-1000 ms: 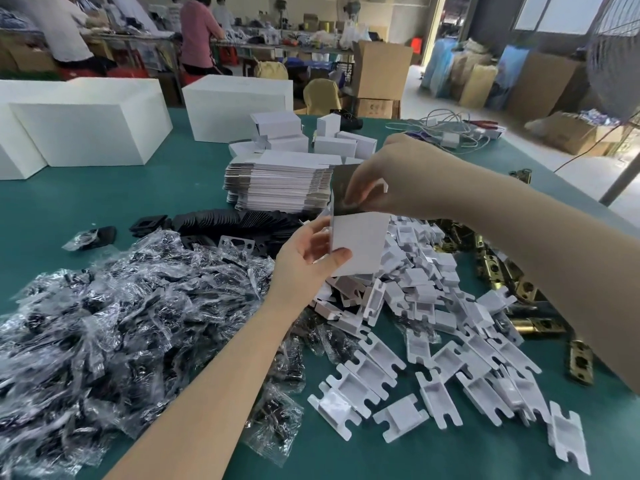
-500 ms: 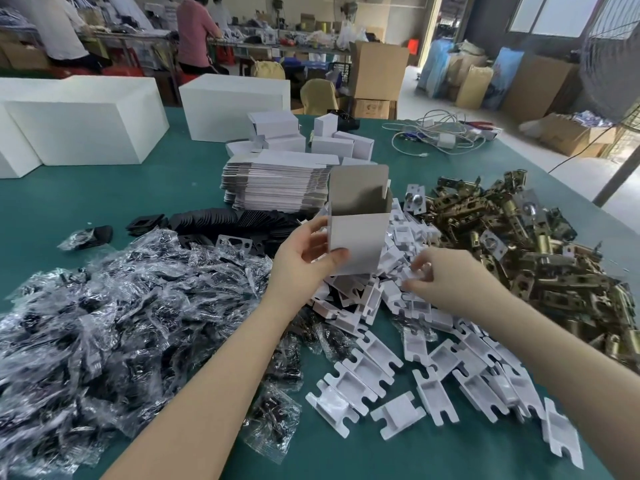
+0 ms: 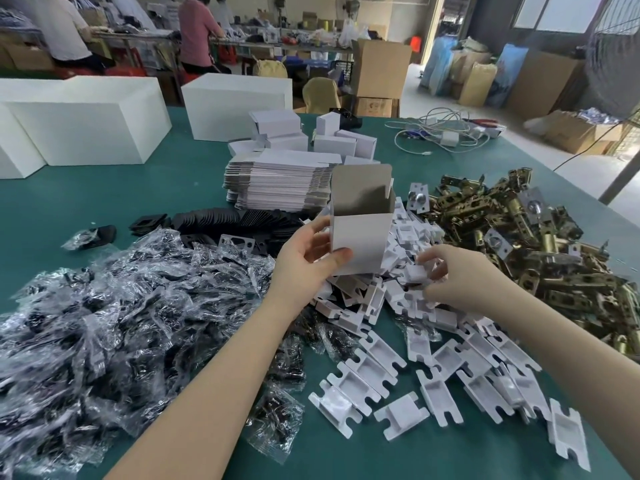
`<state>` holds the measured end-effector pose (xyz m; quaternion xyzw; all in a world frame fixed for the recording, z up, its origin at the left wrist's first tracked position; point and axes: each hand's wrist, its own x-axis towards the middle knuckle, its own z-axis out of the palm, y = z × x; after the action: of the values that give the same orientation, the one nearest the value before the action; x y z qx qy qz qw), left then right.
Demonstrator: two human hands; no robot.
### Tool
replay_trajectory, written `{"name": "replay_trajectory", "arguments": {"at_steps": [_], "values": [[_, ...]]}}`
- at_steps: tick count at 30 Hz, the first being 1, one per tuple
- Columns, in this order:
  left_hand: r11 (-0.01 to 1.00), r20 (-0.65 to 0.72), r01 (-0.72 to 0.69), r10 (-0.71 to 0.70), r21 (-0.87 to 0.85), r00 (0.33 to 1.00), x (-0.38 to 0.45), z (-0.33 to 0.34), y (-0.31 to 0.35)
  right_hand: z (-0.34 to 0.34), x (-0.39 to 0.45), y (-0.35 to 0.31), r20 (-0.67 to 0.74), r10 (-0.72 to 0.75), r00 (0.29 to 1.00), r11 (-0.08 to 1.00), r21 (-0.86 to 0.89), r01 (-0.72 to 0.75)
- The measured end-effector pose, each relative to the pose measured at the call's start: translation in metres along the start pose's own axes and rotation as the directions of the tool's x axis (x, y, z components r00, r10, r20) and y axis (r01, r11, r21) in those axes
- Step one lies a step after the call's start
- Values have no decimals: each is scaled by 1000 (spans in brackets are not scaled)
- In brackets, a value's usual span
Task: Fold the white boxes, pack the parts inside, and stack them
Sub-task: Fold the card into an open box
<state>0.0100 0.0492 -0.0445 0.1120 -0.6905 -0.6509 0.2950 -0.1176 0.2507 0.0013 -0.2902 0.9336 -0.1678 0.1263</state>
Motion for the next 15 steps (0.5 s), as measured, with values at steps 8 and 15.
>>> {"name": "replay_trajectory", "arguments": {"at_steps": [8,15], "values": [[1000,3,2,-2,-9,1000,-1,0,0,0,-18,10,12,-231,973,960,-162,230],[1000,4,7,-7,-18,1000,-1,0,0,-6,-22,8,160,-365,917,718,-578,387]]}}
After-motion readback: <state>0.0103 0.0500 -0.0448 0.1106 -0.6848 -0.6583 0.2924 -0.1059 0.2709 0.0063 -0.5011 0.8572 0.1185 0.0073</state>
